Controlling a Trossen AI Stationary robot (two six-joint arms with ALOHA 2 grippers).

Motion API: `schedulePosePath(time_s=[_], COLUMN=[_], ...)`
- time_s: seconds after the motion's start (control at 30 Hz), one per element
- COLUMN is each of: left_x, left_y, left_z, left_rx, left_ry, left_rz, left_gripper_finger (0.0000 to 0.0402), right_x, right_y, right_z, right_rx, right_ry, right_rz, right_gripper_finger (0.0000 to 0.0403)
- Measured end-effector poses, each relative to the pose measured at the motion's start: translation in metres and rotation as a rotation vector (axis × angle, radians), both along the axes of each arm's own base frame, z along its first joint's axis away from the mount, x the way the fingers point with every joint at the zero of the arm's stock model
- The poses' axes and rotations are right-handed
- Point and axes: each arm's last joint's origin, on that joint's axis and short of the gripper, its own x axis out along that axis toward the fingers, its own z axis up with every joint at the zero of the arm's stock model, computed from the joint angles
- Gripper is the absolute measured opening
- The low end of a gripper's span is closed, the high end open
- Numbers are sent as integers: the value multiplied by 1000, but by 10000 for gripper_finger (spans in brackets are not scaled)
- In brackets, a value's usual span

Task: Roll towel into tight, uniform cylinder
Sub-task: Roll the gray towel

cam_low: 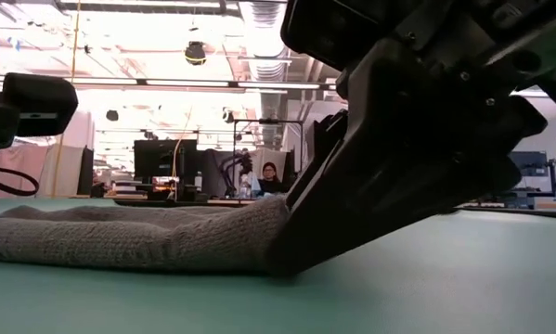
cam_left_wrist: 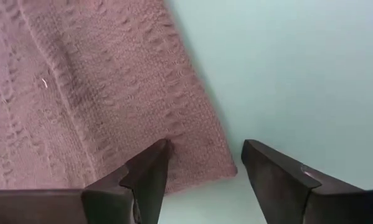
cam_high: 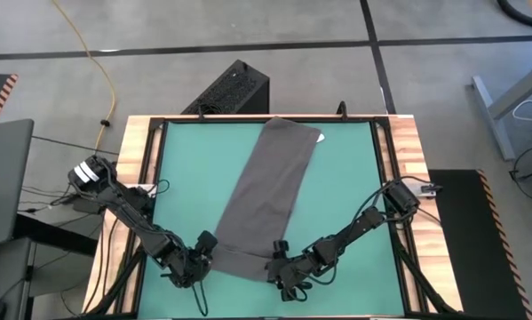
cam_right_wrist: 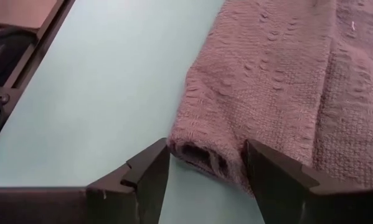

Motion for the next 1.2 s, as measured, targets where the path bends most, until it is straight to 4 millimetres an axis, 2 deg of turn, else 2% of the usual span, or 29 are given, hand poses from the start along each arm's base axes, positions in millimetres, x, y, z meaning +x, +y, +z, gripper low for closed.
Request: schedulePosePath(time_s=[0.07, 0.17, 0.33, 0.4, 0.53, 0.6, 0.7, 0.83, 0.9, 1.07, 1.2], left_x=[1, 4, 8, 9, 14, 18, 26, 36, 42, 58, 72], left_y=[2, 5, 8, 10, 15, 21, 33, 46, 48, 58, 68], left_z=[-1, -1, -1, 0, 14, 27, 44, 51, 51, 40, 24], left_rx=[-10, -44, -96, -133, -284, -389, -534, -699, -780, -897, -961], left_ry=[8, 23, 51, 65, 77, 69, 73, 136, 165, 257, 333], left_rz=[27, 79, 112, 128, 177, 224, 333, 433, 461, 568, 671], left_gripper_finger=[191, 154, 50, 15, 4, 3, 2, 1, 1, 0, 0], right_x=[0, -1, -4, -7, -15, -21, -37, -65, -78, -104, -113], right_y=[0, -1, 5, 8, 16, 22, 27, 19, 12, -3, -6], right_z=[0, -1, -1, 0, 1, 3, 11, 28, 29, 13, -4], right_rx=[18, 44, 60, 61, 84, 95, 108, 218, 331, 650, 754], right_ry=[9, 24, 23, 28, 57, 70, 75, 8, -29, -67, -23], right_rz=[-19, -56, -61, -58, -71, -69, -53, -137, -214, -373, -472], right_gripper_finger=[217, 170, 53, 22, 25, 25, 22, 22, 22, 22, 22])
